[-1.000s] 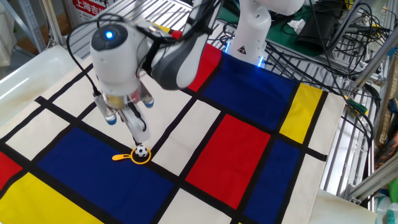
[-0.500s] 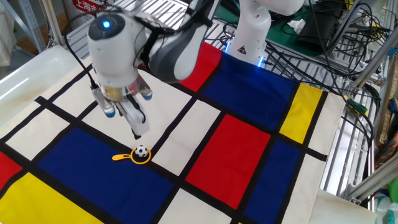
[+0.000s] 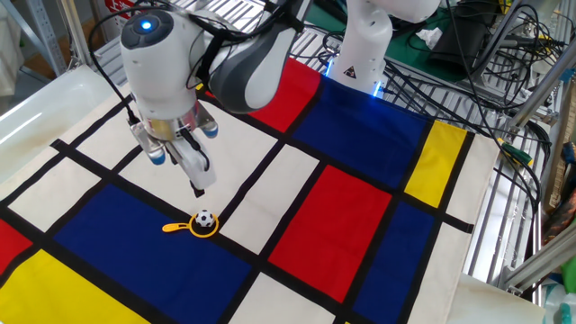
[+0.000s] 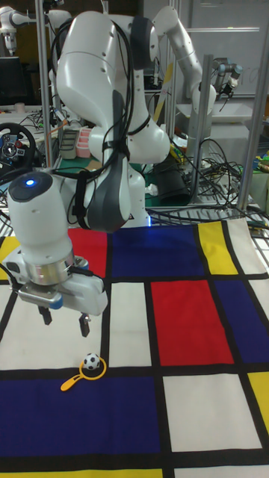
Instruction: Attach the bubble ring to the ball
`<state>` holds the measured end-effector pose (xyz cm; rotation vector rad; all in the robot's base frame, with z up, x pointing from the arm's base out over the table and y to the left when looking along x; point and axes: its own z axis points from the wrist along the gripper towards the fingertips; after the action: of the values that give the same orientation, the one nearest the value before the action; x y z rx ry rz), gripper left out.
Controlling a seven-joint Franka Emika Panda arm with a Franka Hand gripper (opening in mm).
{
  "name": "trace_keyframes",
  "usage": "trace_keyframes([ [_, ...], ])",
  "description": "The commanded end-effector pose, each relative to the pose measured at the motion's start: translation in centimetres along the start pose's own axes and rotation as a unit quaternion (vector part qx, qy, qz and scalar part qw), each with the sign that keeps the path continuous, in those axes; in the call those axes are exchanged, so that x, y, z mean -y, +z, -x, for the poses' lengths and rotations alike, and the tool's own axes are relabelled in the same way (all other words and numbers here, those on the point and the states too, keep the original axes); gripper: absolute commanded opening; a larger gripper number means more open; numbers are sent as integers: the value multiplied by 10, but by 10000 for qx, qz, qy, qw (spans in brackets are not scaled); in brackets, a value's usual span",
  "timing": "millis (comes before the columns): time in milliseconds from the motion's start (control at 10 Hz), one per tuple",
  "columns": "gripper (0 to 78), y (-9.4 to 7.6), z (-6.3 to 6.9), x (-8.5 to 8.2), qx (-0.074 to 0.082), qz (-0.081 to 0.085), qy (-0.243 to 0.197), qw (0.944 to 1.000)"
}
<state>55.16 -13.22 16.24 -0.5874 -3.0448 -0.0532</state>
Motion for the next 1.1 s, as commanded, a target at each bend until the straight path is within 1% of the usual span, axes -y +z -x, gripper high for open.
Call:
trace_keyframes([
  [100, 774, -1, 1, 0, 243, 55, -387, 9989],
  [200, 774, -1, 1, 0, 374, 90, -493, 9980],
  [300, 774, -1, 1, 0, 610, 70, -796, 9949],
  [400, 774, -1, 1, 0, 644, 74, -994, 9929],
  [600, 774, -1, 1, 0, 610, 88, -1254, 9902],
  [700, 774, -4, -3, -3, 553, 97, -1202, 9912],
  [900, 774, -18, -19, -19, 400, 59, -1014, 9940],
  [1100, 774, -28, -35, -34, 347, 35, -870, 9956],
])
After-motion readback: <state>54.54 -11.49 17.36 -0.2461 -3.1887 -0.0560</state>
